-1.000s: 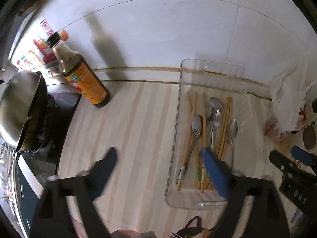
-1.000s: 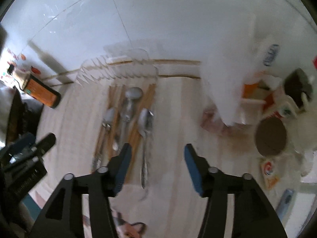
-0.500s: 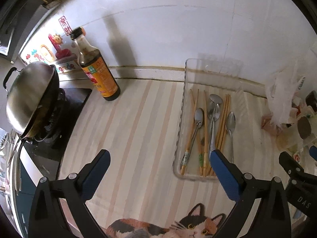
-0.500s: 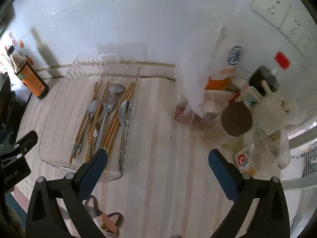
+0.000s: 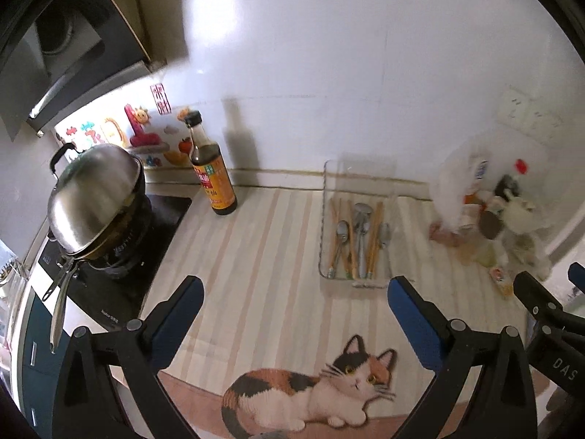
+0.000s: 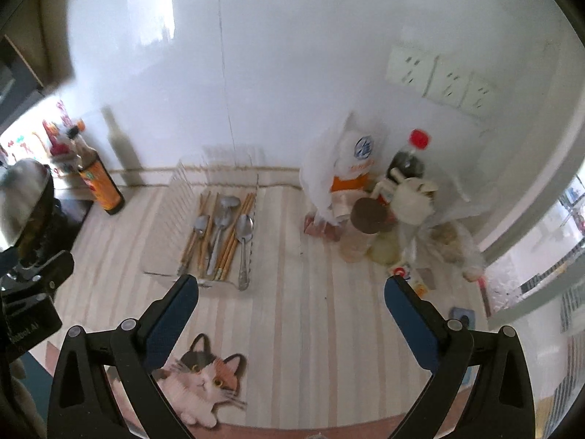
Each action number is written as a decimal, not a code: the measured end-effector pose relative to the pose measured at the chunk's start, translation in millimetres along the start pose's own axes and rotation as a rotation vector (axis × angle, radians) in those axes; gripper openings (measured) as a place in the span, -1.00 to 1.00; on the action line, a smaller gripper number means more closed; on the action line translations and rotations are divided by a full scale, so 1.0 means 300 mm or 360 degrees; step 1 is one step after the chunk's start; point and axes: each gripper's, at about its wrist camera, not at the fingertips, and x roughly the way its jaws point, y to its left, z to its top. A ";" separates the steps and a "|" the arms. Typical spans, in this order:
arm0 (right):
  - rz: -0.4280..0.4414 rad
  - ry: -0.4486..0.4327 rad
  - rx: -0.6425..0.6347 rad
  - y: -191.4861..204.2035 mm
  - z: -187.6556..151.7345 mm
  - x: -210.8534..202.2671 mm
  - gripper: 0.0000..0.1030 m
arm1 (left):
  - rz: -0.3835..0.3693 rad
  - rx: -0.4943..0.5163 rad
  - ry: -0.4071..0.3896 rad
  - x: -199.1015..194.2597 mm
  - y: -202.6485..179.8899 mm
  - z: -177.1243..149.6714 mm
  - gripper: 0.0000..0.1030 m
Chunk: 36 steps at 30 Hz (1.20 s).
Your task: Organize utensils
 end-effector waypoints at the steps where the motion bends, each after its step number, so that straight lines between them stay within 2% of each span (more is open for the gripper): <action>1: -0.0005 -0.0023 0.0007 0.000 -0.016 -0.042 1.00 | -0.0016 0.0009 -0.0019 -0.031 0.003 -0.010 1.00; 9: -0.0030 -0.0166 0.0074 0.018 -0.141 -0.332 1.00 | -0.0101 0.0070 -0.0162 -0.272 0.044 -0.095 1.00; 17: -0.0034 -0.0237 0.0111 0.036 -0.216 -0.497 1.00 | -0.0120 0.0063 -0.0228 -0.392 0.087 -0.158 1.00; 21: -0.0019 -0.0256 0.0100 0.045 -0.229 -0.533 1.00 | -0.0112 0.0048 -0.0227 -0.415 0.093 -0.169 1.00; 27: -0.0004 -0.0259 0.0088 0.036 -0.219 -0.537 1.00 | -0.0072 0.0017 -0.0146 -0.399 0.091 -0.157 1.00; 36: 0.0018 -0.0244 0.0071 0.017 -0.192 -0.515 1.00 | -0.0028 0.0003 -0.0142 -0.389 0.062 -0.141 1.00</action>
